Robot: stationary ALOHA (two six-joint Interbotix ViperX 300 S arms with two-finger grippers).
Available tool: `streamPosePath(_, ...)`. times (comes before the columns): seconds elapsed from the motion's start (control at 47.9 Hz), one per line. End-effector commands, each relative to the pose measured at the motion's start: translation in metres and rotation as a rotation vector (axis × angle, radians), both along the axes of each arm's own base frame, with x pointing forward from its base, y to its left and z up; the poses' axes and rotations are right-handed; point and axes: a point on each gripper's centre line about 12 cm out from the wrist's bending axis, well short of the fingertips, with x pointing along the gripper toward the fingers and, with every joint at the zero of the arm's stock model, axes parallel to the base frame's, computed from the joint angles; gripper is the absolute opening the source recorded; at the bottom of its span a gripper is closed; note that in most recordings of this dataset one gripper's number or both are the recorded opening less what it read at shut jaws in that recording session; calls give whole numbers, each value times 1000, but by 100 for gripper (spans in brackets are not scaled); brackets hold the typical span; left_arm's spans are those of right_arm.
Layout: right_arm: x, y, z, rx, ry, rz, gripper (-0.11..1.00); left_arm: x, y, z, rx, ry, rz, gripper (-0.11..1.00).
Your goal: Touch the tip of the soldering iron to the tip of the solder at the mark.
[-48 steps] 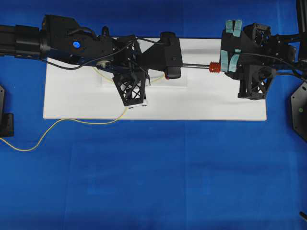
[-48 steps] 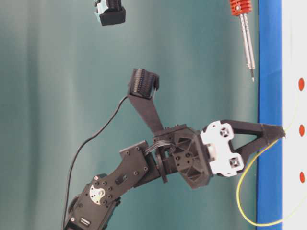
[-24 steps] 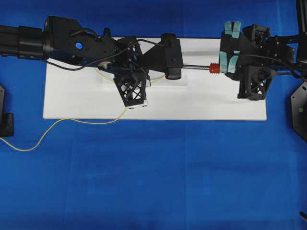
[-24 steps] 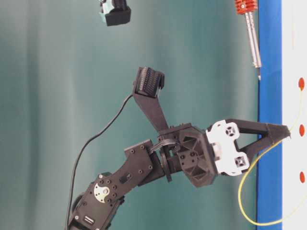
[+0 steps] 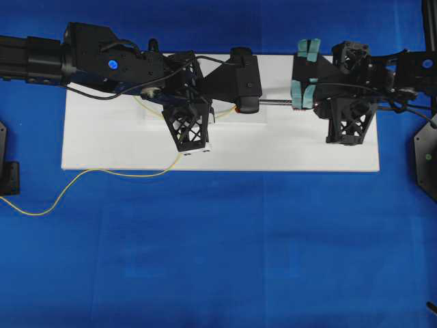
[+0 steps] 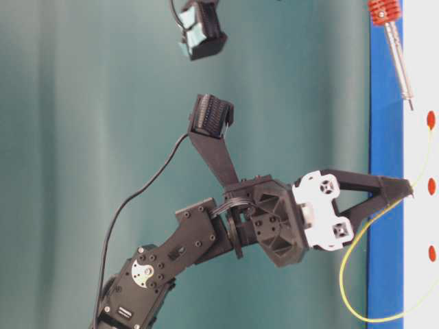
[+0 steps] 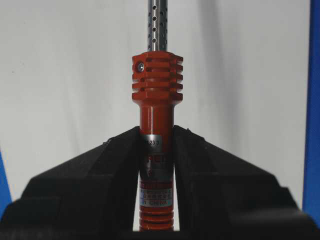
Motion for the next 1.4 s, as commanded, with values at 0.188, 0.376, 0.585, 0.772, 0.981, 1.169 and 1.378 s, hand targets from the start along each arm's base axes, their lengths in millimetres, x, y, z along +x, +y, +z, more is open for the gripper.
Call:
streamPosePath(0.188,9,-3,7,-8,-26,1,6,5,1,14,7,-39,-2,2)
streamPosePath(0.376,9,0,6,-7,-24,7,6,5,1,14,8,-41,-2,2)
streamPosePath(0.585,10,1,2,-3,-10,13,6,5,1,14,8,-42,-2,2)
streamPosePath(0.772,11,1,0,-2,-3,14,6,5,1,14,8,-41,-2,2)
streamPosePath(0.981,12,1,1,-3,-6,15,6,6,1,14,8,-42,-2,2)
streamPosePath(1.169,12,1,1,-2,-6,14,6,8,1,16,9,-47,-3,2)
streamPosePath(1.378,12,1,1,-3,-6,15,6,8,1,14,9,-44,-5,2)
